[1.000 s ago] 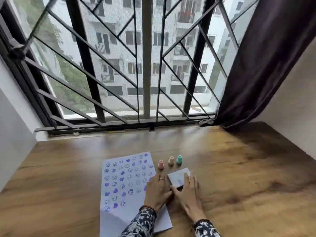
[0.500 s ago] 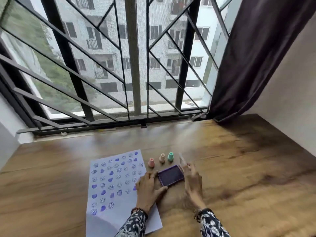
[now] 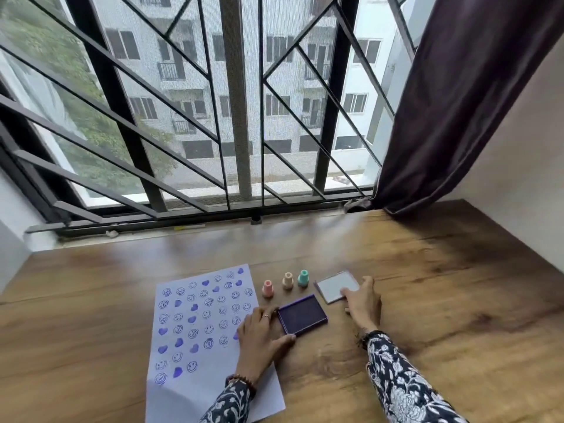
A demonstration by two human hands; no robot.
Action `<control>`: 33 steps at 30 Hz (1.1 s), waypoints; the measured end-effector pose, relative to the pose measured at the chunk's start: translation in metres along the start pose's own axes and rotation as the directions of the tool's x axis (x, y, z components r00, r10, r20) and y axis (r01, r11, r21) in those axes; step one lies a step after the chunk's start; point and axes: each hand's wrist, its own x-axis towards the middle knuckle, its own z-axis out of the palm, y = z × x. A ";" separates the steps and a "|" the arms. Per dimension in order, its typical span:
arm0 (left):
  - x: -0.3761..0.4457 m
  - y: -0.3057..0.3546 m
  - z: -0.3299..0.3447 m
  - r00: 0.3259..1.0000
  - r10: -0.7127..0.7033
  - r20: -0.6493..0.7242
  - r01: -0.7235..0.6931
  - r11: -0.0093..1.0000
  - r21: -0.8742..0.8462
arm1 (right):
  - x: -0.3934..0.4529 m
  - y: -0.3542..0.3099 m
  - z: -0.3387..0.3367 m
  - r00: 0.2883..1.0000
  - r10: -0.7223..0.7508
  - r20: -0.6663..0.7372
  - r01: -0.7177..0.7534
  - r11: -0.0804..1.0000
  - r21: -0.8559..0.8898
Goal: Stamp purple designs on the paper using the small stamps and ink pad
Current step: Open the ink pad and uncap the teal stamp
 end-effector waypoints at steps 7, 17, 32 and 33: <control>-0.002 0.002 -0.002 1.000 -0.003 -0.005 0.003 1.000 -0.028 | -0.014 -0.035 0.020 0.859 -0.499 0.114 0.510 0.854 -0.103; -0.001 0.016 -0.030 0.975 -0.166 -0.146 0.071 0.860 -0.506 | -0.029 -0.030 0.028 0.921 -0.355 0.159 0.298 0.907 0.298; -0.014 0.052 -0.048 0.990 -0.113 0.090 0.133 0.463 -0.877 | -0.102 -0.018 0.015 0.876 -0.282 0.390 -0.159 0.595 0.788; -0.015 0.053 -0.048 0.991 -0.120 0.066 0.116 0.476 -0.872 | -0.103 -0.020 0.015 0.876 -0.275 0.395 -0.179 0.576 0.798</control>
